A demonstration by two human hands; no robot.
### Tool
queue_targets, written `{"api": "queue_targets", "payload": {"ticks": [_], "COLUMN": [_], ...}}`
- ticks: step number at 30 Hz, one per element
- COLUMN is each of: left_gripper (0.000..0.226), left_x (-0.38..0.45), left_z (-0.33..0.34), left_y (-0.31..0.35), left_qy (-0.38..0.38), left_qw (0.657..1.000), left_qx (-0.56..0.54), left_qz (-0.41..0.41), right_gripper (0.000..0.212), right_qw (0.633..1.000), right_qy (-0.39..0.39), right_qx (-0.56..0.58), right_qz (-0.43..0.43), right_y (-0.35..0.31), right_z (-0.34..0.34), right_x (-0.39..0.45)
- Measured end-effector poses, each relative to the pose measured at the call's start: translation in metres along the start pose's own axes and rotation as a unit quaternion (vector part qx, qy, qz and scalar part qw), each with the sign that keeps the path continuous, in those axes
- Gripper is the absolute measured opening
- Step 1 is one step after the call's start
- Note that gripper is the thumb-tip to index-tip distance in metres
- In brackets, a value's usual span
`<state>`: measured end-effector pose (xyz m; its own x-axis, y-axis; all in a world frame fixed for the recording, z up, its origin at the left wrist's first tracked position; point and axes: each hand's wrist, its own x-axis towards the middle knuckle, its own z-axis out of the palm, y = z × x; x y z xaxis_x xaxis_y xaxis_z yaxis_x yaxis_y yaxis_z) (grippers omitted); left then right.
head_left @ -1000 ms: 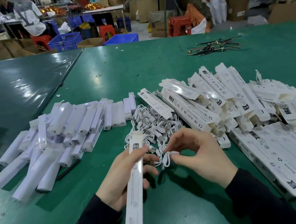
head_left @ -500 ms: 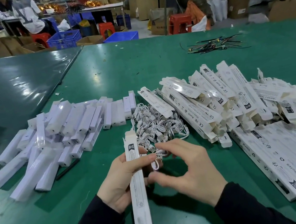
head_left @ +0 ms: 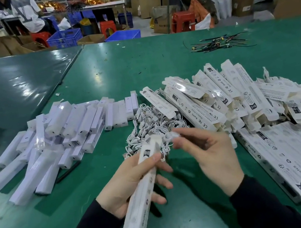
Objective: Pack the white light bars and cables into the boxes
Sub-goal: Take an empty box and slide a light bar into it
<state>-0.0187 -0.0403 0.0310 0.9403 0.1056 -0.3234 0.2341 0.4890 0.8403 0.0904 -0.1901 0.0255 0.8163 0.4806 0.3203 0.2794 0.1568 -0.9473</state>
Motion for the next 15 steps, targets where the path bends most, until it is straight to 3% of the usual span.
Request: {"api": "queue_targets", "payload": {"ticks": [2, 5, 11, 15], "left_gripper": [0.056, 0.046, 0.037, 0.038], "left_x": [-0.004, -0.007, -0.009, -0.007], "left_z": [0.003, 0.007, 0.004, 0.002], "left_y": [-0.001, -0.003, -0.004, -0.008], "left_qy": [-0.059, -0.115, -0.161, -0.181], "left_qw": [0.997, 0.987, 0.98, 0.975], "left_qx": [0.038, 0.079, 0.086, 0.107], "left_qz": [-0.04, -0.075, -0.084, -0.075], "right_gripper": [0.022, 0.023, 0.021, 0.02], "right_qw": [1.0, 0.991, 0.954, 0.953], "right_qy": [-0.01, -0.095, -0.242, -0.269], "right_qx": [0.0, -0.091, -0.176, -0.142], "right_qz": [-0.013, -0.037, -0.027, -0.013], "right_y": [-0.004, -0.006, -0.009, -0.012], "right_z": [-0.008, -0.017, -0.029, -0.032], "right_x": [0.006, 0.01, 0.012, 0.014]}}
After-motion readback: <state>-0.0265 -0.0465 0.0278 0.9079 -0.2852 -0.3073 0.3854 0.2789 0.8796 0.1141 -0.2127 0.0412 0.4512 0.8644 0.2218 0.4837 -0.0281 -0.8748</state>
